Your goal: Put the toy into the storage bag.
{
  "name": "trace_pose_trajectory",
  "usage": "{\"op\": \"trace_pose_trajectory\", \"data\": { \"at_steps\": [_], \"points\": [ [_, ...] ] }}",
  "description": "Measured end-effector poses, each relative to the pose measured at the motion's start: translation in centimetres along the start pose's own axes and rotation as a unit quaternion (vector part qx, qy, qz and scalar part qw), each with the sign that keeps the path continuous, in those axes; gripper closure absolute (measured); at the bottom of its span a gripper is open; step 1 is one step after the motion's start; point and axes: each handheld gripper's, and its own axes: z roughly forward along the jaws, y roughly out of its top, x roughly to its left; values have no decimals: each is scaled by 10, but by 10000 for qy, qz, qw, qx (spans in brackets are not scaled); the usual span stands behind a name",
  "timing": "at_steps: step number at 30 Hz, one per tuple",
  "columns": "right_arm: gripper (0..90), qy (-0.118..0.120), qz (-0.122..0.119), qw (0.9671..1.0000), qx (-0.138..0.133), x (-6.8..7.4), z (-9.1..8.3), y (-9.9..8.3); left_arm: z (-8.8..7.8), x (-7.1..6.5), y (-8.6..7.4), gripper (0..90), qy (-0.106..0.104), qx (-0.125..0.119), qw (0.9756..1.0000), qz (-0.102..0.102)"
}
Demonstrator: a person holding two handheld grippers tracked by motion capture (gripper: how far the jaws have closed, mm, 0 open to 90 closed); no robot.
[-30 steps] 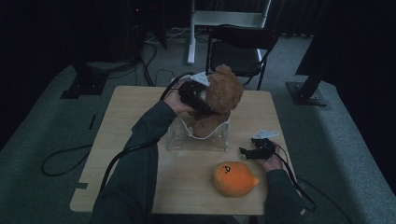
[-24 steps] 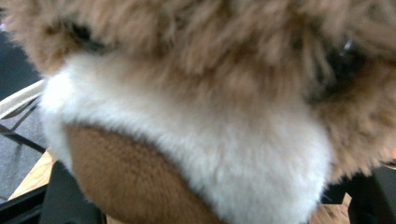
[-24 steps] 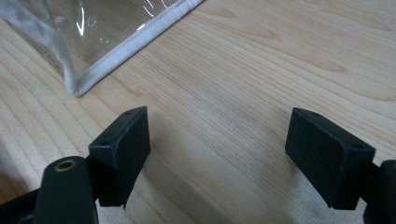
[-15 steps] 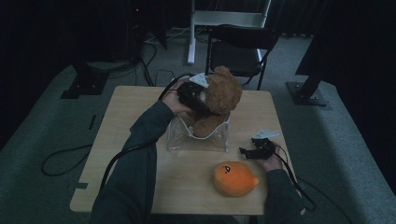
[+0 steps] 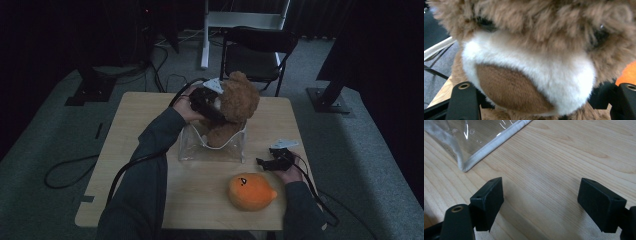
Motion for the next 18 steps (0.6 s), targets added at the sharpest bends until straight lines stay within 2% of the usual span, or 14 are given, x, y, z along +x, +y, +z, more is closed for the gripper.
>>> {"op": "trace_pose_trajectory", "data": {
  "at_steps": [7,13,18],
  "points": [
    [198,-5,9,10000,-2,0,0,0,0,0,-2,273,52,77,10000,-17],
    [195,-2,9,10000,6,0,0,0,2,1,-3,274,-59,38,9999,-101],
    [193,-2,4,10000,12,0,0,0,5,2,-3,274,-70,39,9999,-77]
  ]
}}
